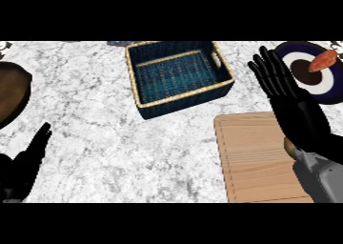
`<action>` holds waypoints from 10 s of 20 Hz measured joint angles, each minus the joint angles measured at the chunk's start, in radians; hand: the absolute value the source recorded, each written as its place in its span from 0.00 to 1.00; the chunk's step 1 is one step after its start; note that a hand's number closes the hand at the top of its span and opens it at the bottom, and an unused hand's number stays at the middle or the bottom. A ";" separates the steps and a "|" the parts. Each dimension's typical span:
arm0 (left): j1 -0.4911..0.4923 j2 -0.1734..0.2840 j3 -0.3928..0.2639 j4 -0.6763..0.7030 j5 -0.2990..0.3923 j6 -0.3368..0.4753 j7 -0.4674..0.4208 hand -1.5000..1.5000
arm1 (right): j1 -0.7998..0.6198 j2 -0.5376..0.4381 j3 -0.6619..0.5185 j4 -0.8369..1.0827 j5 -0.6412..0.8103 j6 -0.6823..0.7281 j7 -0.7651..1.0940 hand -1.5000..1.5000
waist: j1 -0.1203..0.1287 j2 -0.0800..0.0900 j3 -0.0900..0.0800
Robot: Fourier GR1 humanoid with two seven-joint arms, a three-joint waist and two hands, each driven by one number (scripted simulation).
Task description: Pick the squash from the cutting board and place it in the basket
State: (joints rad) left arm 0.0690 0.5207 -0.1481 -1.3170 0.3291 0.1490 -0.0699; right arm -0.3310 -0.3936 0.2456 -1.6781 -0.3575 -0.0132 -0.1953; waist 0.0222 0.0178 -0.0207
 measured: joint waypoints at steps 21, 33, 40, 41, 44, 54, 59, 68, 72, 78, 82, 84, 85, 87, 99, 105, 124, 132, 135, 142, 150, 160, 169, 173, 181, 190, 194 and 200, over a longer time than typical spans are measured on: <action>0.018 -0.161 -0.004 -0.351 -0.011 0.161 -0.041 0.50 | 0.354 -0.312 -0.170 -0.134 0.296 -0.088 0.057 0.00 | -0.098 -0.032 0.018; -0.046 -0.198 -0.037 -0.360 -0.047 0.190 0.002 0.50 | 0.471 -0.760 -0.391 -0.354 0.292 0.186 0.490 0.00 | -0.068 -0.027 0.017; -0.064 -0.235 -0.058 -0.362 -0.088 0.189 0.018 0.50 | 0.463 -0.759 -0.460 -0.438 0.192 0.343 0.648 0.00 | -0.037 -0.021 0.019; -0.073 -0.238 -0.050 -0.345 -0.086 0.179 0.014 0.50 | 0.468 -0.748 -0.458 -0.449 0.211 0.354 0.662 0.00 | -0.035 -0.021 0.020; -0.080 -0.253 -0.052 -0.335 -0.102 0.172 0.010 0.50 | 0.434 -0.727 -0.429 -0.446 0.258 0.380 0.718 0.00 | -0.026 -0.019 0.020; -0.092 -0.284 -0.033 -0.348 -0.130 0.145 0.045 0.50 | 0.426 -0.534 -0.318 -0.367 0.530 0.406 0.679 0.00 | -0.021 -0.018 0.021; -0.080 -0.296 -0.025 -0.390 -0.154 0.141 0.082 0.50 | 0.420 -0.442 -0.306 -0.293 0.631 0.422 0.584 0.00 | -0.021 -0.018 0.021; -0.075 -0.326 0.020 -0.373 -0.181 0.092 0.069 0.50 | 0.398 -0.288 -0.295 -0.241 0.808 0.435 0.502 0.00 | -0.022 -0.018 0.021; -0.070 -0.357 0.012 -0.384 -0.209 0.093 0.079 0.50 | 0.354 -0.240 -0.305 -0.195 0.868 0.444 0.484 0.00 | -0.021 -0.018 0.021; -0.073 -0.365 0.053 -0.356 -0.211 0.050 0.058 0.50 | 0.343 -0.160 -0.292 -0.138 0.967 0.428 0.437 0.00 | -0.022 -0.018 0.021; -0.076 -0.383 0.061 -0.360 -0.225 0.043 0.074 0.50 | 0.328 -0.134 -0.318 -0.098 1.006 0.441 0.400 0.00 | -0.022 -0.018 0.021; -0.062 -0.384 0.063 -0.389 -0.231 0.038 0.089 0.50 | 0.326 -0.115 -0.305 -0.089 1.037 0.444 0.404 0.00 | -0.021 -0.018 0.021; -0.060 -0.388 0.064 -0.381 -0.236 0.035 0.079 0.50 | 0.326 -0.115 -0.312 -0.076 1.046 0.447 0.392 0.00 | -0.021 -0.018 0.021; -0.062 -0.387 0.076 -0.393 -0.234 0.025 0.090 0.50 | 0.320 -0.104 -0.311 -0.050 1.069 0.450 0.376 0.00 | -0.021 -0.018 0.021; -0.076 -0.425 0.093 -0.405 -0.273 0.008 0.128 0.50 | 0.313 -0.049 -0.346 0.071 1.160 0.430 0.259 0.00 | -0.022 -0.018 0.021; -0.074 -0.434 0.108 -0.391 -0.283 -0.011 0.105 0.50 | 0.299 -0.019 -0.346 0.128 1.206 0.405 0.227 0.00 | -0.022 -0.018 0.020; -0.070 -0.465 0.127 -0.361 -0.303 -0.029 0.072 0.50 | 0.214 -0.013 -0.290 0.276 1.340 0.349 0.114 1.00 | -0.020 -0.022 0.015; -0.077 -0.472 0.113 -0.379 -0.314 -0.033 0.090 0.50 | 0.180 0.135 -0.098 0.214 1.494 0.317 0.192 1.00 | -0.004 -0.025 0.005; -0.094 -0.479 0.089 -0.368 -0.317 -0.046 0.093 0.50 | 0.131 0.245 0.064 0.205 1.557 0.340 0.276 1.00 | 0.041 -0.020 0.003; -0.122 -0.482 0.075 -0.349 -0.314 -0.061 0.102 0.50 | 0.029 0.362 0.404 0.207 1.494 0.241 0.566 1.00 | 0.082 -0.012 0.017; -0.149 -0.488 0.083 -0.322 -0.320 -0.049 0.106 0.50 | -0.100 0.389 0.635 0.061 1.243 -0.030 0.852 1.00 | 0.067 -0.014 0.021; -0.129 -0.476 0.108 -0.317 -0.313 -0.050 0.090 0.50 | -0.455 0.390 0.743 -0.146 1.076 -0.254 1.227 1.00 | 0.030 -0.025 0.018; -0.110 -0.472 0.122 -0.343 -0.319 -0.031 0.101 0.50 | -0.698 0.381 0.607 -0.095 1.006 -0.194 1.349 1.00 | -0.002 -0.027 0.018; -0.093 -0.490 0.103 -0.349 -0.337 -0.009 0.094 0.50 | -0.735 0.378 0.562 -0.037 1.018 -0.150 1.352 1.00 | -0.014 -0.026 0.019; -0.075 -0.469 0.133 -0.349 -0.310 -0.036 0.072 0.50 | -0.725 0.374 0.418 0.052 1.032 -0.095 1.289 1.00 | -0.019 -0.020 0.020; -0.071 -0.460 0.140 -0.370 -0.299 -0.055 0.085 0.50 | -0.662 0.347 0.280 0.158 1.063 -0.032 1.150 1.00 | -0.017 -0.018 0.020; -0.084 -0.468 0.138 -0.366 -0.311 -0.041 0.095 0.50 | -0.623 0.338 0.254 0.201 1.079 0.003 1.082 1.00 | -0.018 -0.018 0.021; -0.052 -0.469 0.133 -0.401 -0.308 -0.049 0.098 0.50 | -0.562 0.349 0.218 0.285 1.121 0.002 0.961 1.00 | -0.015 -0.018 0.021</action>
State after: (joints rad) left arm 0.0166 0.0512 -0.0152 -1.7180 0.0212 0.0996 0.0283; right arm -0.8931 -0.0444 0.4635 -1.3932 0.7637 -0.0112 0.7656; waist 0.0071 0.0000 -0.0002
